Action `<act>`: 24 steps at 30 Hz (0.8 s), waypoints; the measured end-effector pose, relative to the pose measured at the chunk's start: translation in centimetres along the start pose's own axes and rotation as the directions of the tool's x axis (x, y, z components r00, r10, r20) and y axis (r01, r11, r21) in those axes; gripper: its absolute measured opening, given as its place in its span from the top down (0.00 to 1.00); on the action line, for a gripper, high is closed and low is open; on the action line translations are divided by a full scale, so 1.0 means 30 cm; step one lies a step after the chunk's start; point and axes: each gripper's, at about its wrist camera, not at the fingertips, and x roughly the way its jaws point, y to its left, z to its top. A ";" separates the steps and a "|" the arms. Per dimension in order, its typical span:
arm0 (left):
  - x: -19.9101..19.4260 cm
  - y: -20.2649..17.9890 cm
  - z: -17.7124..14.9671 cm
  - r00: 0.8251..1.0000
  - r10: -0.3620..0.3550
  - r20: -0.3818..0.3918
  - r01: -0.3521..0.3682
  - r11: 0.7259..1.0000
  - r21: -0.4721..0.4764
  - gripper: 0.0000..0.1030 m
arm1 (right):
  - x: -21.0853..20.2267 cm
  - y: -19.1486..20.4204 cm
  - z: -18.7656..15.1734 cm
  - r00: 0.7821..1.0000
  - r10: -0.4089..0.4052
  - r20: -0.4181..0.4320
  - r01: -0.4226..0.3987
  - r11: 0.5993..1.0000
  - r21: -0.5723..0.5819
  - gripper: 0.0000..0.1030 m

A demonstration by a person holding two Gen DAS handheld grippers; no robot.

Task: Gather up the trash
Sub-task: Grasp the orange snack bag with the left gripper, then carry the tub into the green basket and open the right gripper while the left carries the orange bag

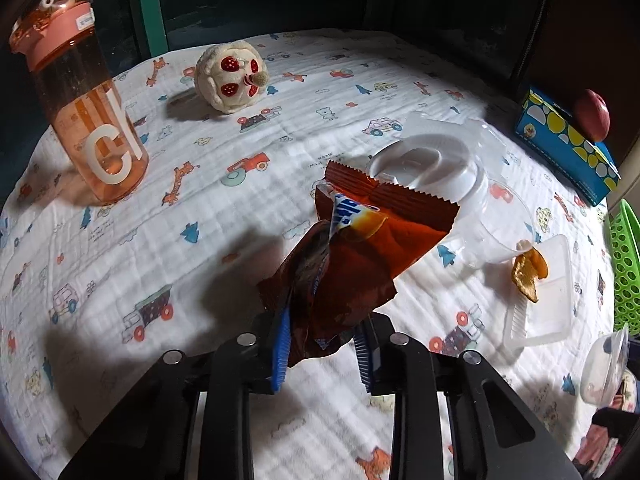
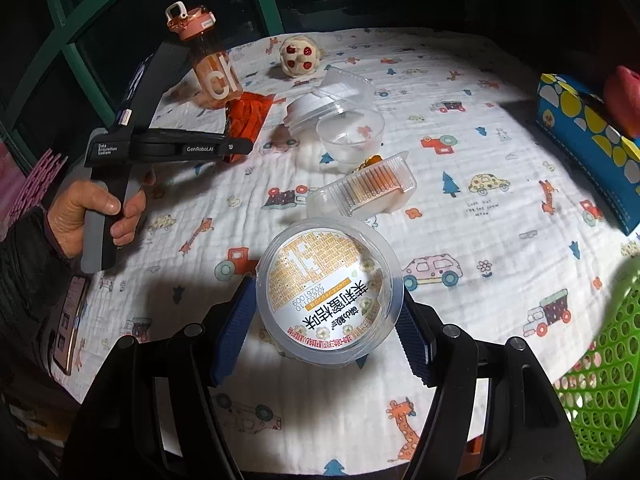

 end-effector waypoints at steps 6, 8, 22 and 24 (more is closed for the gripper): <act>-0.079 -0.008 -0.040 1.000 0.014 0.013 -0.014 1.000 -0.011 0.77 | -0.078 -0.033 -0.003 0.999 -0.004 0.050 0.003 1.000 0.027 0.36; -0.109 -0.017 -0.052 1.000 0.014 0.016 -0.014 1.000 -0.010 0.77 | -0.108 -0.051 -0.006 0.998 -0.009 0.067 0.006 0.999 0.039 0.36; -0.313 -0.211 -0.089 0.995 -0.072 0.062 0.069 0.996 0.060 0.79 | -0.306 -0.259 -0.090 0.983 -0.108 0.148 0.085 0.984 0.156 0.36; -0.335 -0.262 -0.075 0.992 -0.103 0.073 0.097 0.993 0.073 0.79 | -0.335 -0.305 -0.108 0.979 -0.131 0.156 0.102 0.978 0.184 0.36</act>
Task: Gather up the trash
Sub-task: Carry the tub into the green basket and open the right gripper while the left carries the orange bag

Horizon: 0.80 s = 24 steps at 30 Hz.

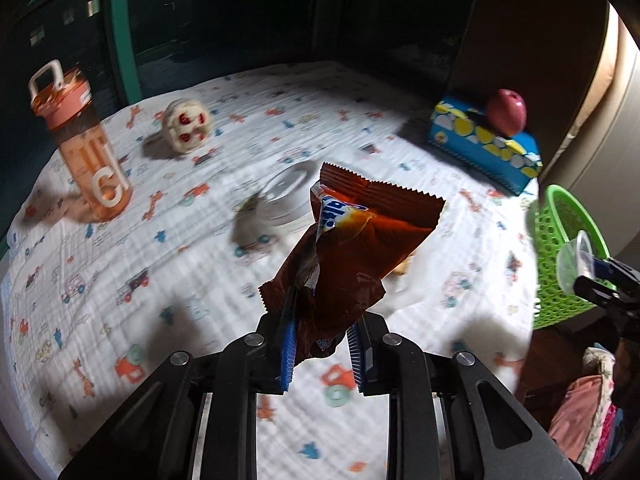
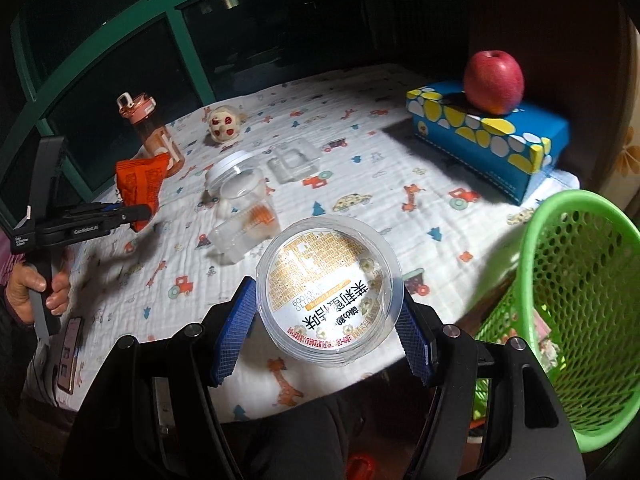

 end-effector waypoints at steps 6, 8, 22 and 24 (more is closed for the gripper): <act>-0.001 -0.193 0.062 0.997 -0.080 0.012 0.079 0.994 0.071 0.79 | -0.062 -0.154 -0.025 0.997 -0.077 0.022 0.076 0.994 0.074 0.36; 0.011 -0.255 0.083 0.994 -0.109 0.009 0.108 0.990 0.090 0.79 | -0.081 -0.207 -0.034 0.994 -0.106 0.024 0.103 0.990 0.097 0.36; 0.087 -0.716 0.195 0.959 -0.284 -0.022 0.281 0.929 0.241 0.79 | -0.194 -0.528 -0.094 0.956 -0.292 0.014 0.280 0.930 0.237 0.36; 0.092 -0.766 0.204 0.953 -0.302 -0.027 0.299 0.919 0.259 0.79 | -0.205 -0.571 -0.103 0.950 -0.311 0.007 0.299 0.920 0.253 0.35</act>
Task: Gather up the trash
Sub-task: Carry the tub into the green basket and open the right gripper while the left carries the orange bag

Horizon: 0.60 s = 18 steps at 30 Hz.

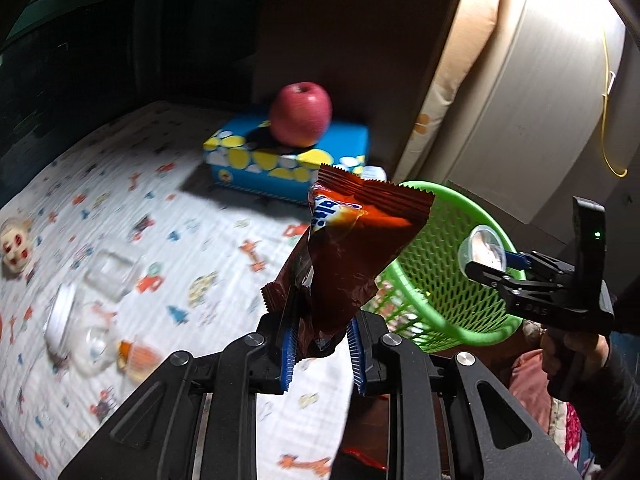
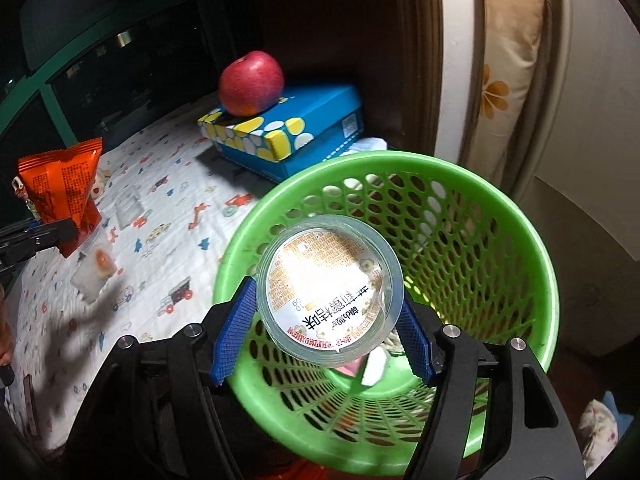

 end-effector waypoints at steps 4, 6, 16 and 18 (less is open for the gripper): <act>0.049 -0.074 0.035 0.999 -0.035 -0.009 0.036 0.999 0.029 0.79 | 0.009 -0.068 -0.002 1.000 -0.030 -0.009 0.030 0.999 0.028 0.35; 0.072 -0.109 0.049 0.999 -0.049 -0.016 0.050 0.998 0.041 0.79 | 0.016 -0.100 -0.006 0.999 -0.042 -0.015 0.043 0.998 0.045 0.30; 0.185 -0.289 0.085 0.990 -0.129 -0.064 0.135 0.987 0.087 0.79 | -0.035 -0.213 -0.029 0.998 -0.060 0.016 0.057 0.991 0.121 0.27; 0.217 -0.323 0.086 0.987 -0.138 -0.082 0.145 0.985 0.093 0.79 | -0.055 -0.231 -0.032 0.998 -0.061 0.027 0.057 0.990 0.132 0.27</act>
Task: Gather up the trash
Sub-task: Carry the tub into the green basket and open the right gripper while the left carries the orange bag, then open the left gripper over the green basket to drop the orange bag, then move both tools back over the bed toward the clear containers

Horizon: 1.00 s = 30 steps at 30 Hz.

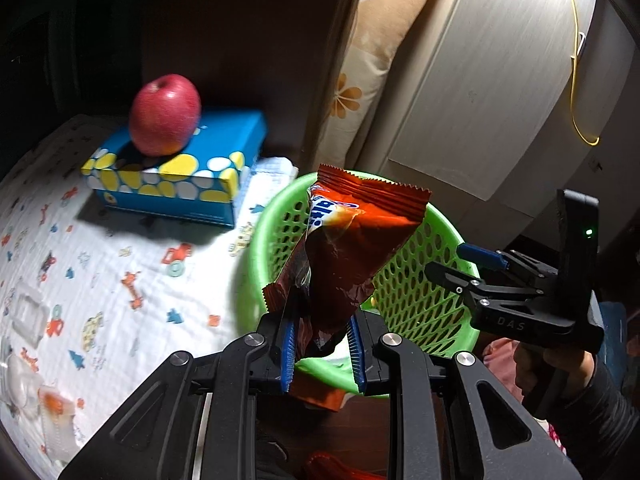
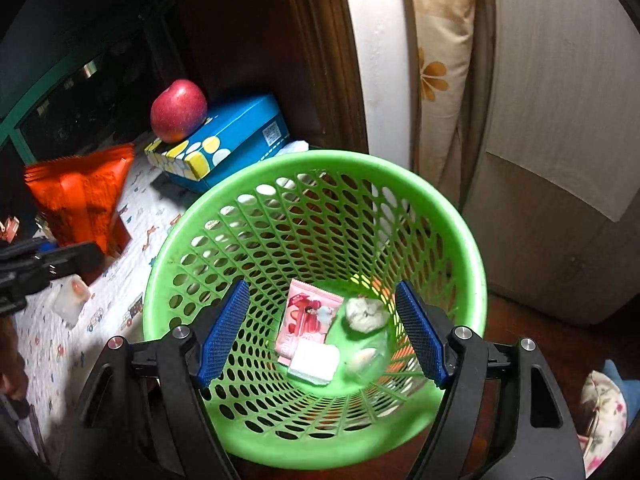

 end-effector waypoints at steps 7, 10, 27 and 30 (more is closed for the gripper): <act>0.104 -0.076 0.002 0.998 -0.030 -0.050 0.030 1.000 0.007 0.79 | -0.049 -0.053 -0.005 1.000 0.006 0.027 -0.007 1.000 0.030 0.27; 0.135 -0.091 0.004 0.997 -0.038 -0.066 0.038 0.999 0.005 0.76 | -0.059 -0.067 -0.013 1.000 0.010 0.029 -0.011 0.999 0.036 0.27; 0.062 0.000 -0.080 0.998 0.039 -0.049 -0.041 0.998 -0.051 0.40 | -0.078 -0.032 -0.032 0.998 0.053 0.037 -0.054 0.998 0.039 0.24; 0.022 0.059 -0.110 0.995 0.092 -0.043 -0.095 0.993 -0.070 0.38 | -0.070 0.001 -0.034 0.997 0.072 0.030 -0.073 0.997 0.031 0.24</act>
